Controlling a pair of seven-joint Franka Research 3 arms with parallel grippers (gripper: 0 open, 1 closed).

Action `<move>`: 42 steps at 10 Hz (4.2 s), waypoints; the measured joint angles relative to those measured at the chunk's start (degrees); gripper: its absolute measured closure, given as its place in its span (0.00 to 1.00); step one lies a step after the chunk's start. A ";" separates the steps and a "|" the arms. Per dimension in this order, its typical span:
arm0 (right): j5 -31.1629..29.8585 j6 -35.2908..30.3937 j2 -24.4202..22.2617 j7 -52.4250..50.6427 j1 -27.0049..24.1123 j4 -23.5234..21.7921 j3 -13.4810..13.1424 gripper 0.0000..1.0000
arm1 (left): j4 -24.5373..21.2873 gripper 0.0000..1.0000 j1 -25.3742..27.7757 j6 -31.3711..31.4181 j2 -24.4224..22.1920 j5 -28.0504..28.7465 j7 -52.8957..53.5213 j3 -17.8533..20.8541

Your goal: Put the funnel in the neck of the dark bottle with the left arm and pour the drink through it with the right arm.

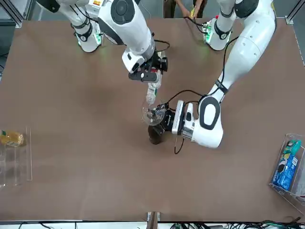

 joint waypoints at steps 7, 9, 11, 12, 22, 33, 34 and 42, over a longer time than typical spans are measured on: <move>-8.27 -2.11 -9.23 -8.50 -2.35 -4.41 0.50 0.48 | -0.02 0.74 0.22 0.00 0.02 0.00 0.00 0.00; -8.28 -2.19 -12.93 -14.72 -5.97 -7.38 0.25 0.48 | -0.02 0.73 0.18 -0.03 0.02 0.00 0.00 0.00; -7.64 -2.10 -13.91 -23.78 -9.96 -8.18 -1.99 0.48 | -0.05 0.62 -0.03 -0.28 0.02 -0.52 0.00 -0.01; -5.25 -1.62 -13.99 -29.53 -10.92 -8.15 -5.48 0.48 | -0.06 0.46 -0.21 -0.31 0.02 -1.08 0.00 -0.05; 25.48 5.89 -16.31 -97.15 -11.49 -7.23 -43.35 0.47 | 0.42 0.00 5.85 -1.14 -2.59 15.50 -0.15 -0.25; 71.71 10.11 -16.33 -188.73 -10.85 -39.52 -70.63 0.47 | 0.74 0.00 20.53 -14.55 -26.05 55.19 -48.16 -0.09; 75.54 10.09 -16.26 -196.34 -10.85 -42.96 -71.11 0.47 | 0.64 0.00 20.75 -17.95 -28.97 56.22 -56.20 0.07; 88.05 -9.41 -2.48 -226.17 -11.04 -50.82 -72.11 0.47 | 0.05 0.00 25.48 -33.77 -40.86 65.32 -91.07 0.26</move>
